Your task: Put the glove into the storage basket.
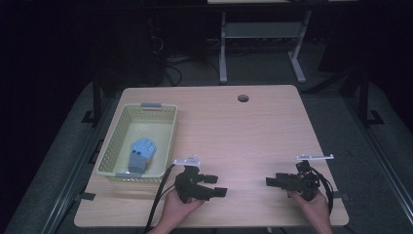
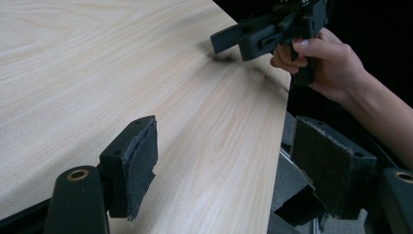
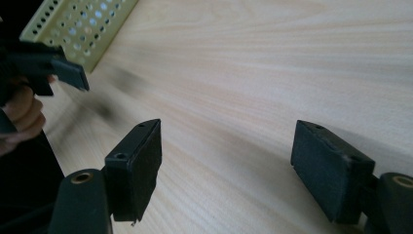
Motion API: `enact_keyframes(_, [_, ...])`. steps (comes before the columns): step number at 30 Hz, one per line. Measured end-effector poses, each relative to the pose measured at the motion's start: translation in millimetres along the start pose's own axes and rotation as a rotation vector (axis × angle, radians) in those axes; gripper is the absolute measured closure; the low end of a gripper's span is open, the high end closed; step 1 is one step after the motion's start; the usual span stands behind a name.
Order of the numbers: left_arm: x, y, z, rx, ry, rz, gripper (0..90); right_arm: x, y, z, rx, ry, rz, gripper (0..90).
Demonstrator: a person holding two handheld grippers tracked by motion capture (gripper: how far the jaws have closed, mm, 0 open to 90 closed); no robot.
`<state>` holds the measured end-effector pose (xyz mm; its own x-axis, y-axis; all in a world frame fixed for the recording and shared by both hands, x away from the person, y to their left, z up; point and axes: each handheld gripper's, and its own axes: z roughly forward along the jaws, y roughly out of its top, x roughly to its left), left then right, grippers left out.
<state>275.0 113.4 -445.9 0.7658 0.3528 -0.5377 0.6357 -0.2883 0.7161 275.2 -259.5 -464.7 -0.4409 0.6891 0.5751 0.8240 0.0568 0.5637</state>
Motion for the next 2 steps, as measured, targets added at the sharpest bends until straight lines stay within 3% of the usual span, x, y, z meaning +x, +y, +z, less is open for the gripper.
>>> enact_keyframes(2, [-1.1,-0.6,0.0,0.003,0.001,0.001,25.2,0.6,-0.4,0.1,-0.003,-0.002,-0.012,26.9])
